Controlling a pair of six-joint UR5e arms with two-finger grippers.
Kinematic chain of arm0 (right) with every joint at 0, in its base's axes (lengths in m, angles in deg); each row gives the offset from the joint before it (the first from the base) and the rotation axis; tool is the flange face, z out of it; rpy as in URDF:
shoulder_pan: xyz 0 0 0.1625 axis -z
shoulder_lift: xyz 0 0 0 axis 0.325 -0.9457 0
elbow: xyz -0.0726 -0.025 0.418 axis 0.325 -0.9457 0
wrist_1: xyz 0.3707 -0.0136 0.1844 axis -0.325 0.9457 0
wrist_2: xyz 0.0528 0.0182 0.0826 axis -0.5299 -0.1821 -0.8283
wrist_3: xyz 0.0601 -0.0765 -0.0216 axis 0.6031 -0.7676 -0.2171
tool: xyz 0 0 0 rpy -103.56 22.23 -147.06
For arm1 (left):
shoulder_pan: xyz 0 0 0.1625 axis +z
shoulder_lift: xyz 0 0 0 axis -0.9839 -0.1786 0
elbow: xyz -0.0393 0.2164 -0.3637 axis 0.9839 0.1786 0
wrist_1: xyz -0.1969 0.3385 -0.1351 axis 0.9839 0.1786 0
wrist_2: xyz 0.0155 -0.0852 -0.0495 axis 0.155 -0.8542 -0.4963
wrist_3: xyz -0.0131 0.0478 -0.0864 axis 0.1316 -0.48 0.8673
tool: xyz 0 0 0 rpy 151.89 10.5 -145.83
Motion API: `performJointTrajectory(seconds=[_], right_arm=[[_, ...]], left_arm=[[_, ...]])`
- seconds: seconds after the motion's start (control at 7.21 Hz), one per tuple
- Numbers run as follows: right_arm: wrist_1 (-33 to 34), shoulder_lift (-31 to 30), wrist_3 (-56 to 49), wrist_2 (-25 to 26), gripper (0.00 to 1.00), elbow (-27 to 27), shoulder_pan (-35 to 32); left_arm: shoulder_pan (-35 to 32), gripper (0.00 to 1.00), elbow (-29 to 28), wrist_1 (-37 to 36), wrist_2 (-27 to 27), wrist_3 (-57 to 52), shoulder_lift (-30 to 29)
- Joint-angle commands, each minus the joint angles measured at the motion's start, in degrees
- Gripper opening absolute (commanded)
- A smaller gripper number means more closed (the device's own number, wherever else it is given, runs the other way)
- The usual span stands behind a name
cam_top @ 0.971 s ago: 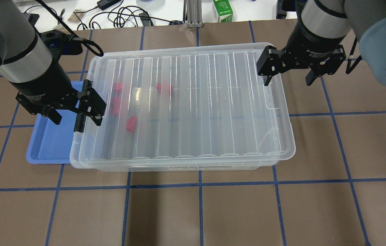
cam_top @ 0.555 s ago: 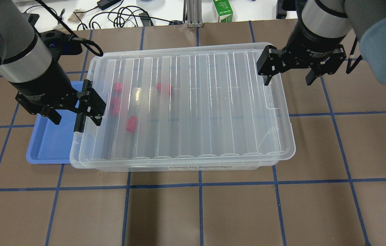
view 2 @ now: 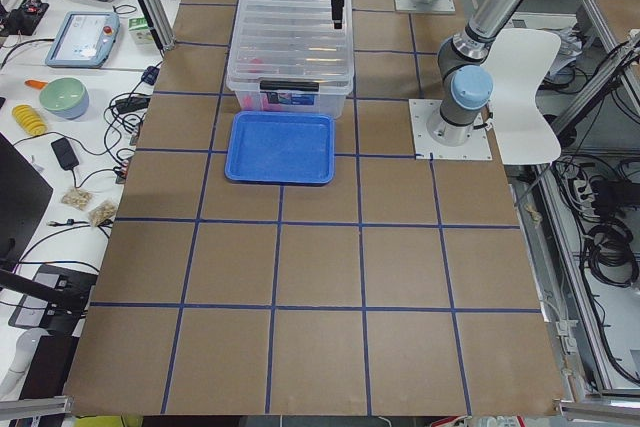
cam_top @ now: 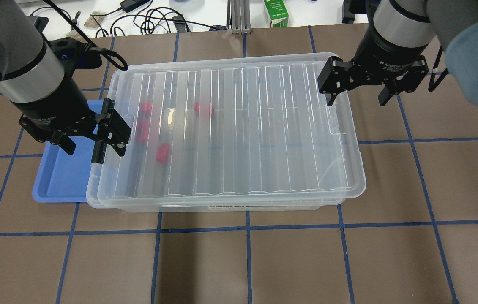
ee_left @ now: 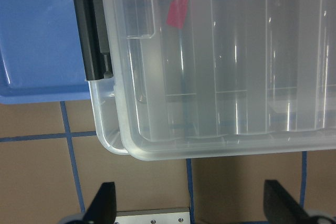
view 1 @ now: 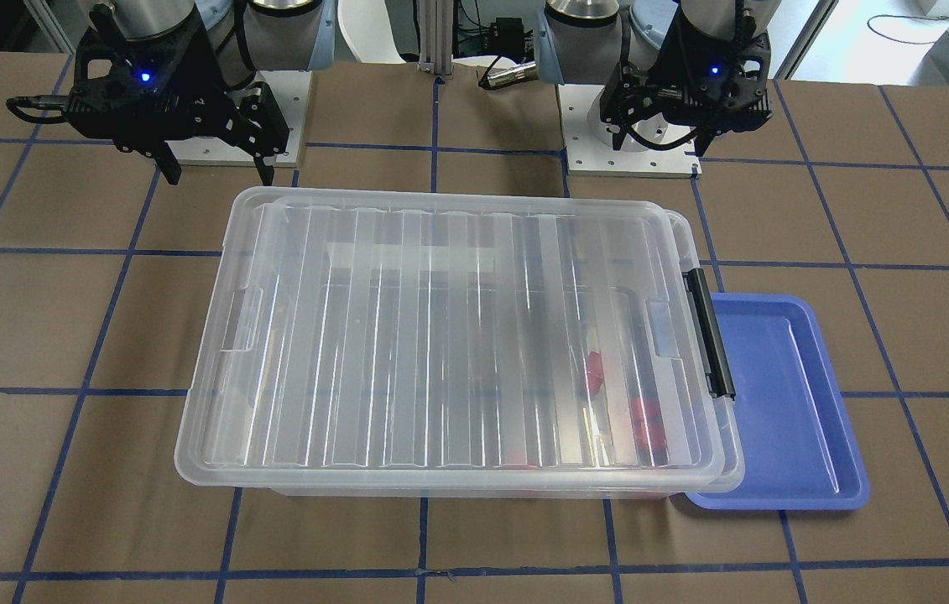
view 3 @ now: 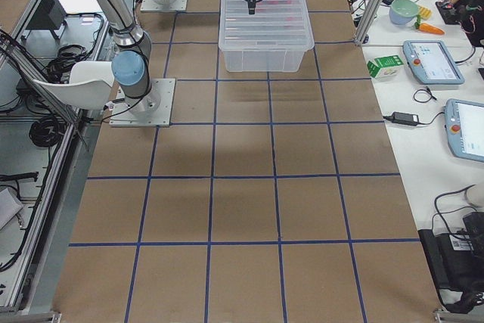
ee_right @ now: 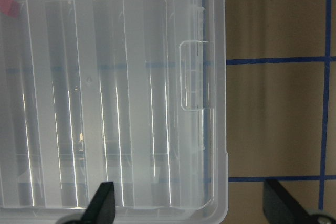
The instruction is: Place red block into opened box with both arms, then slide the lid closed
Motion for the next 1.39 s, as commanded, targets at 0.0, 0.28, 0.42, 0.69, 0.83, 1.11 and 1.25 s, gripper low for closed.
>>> performJointTrajectory(seconds=[0.0, 0.28, 0.42, 0.69, 0.83, 1.11, 1.25], right_arm=[[0.0, 0.0, 0.0, 0.1, 1.0, 0.0, 0.0], [0.0, 0.0, 0.0, 0.0, 1.0, 0.0, 0.0], [0.0, 0.0, 0.0, 0.0, 1.0, 0.1, 0.1], [-0.1, 0.0, 0.0, 0.1, 1.0, 0.1, 0.0], [-0.1, 0.0, 0.0, 0.1, 1.0, 0.2, 0.0], [0.0, 0.0, 0.1, 0.1, 1.0, 0.2, 0.0], [-0.1, 0.0, 0.0, 0.0, 1.0, 0.2, 0.0]], left_arm=[[-0.1, 1.0, 0.1, 0.0, -0.1, 0.0, -0.2], [0.1, 1.0, 1.1, -0.3, -0.2, 0.0, 0.0], [0.2, 1.0, 1.1, -0.3, -0.2, 0.0, 0.0], [0.1, 1.0, 1.2, -0.2, -0.2, 0.0, 0.0], [0.1, 1.0, 1.6, -0.4, -0.3, 0.1, -0.1], [0.1, 1.0, 1.8, -0.6, -0.3, 0.2, 0.1], [0.1, 1.0, 1.8, -0.6, -0.4, 0.0, 0.1]])
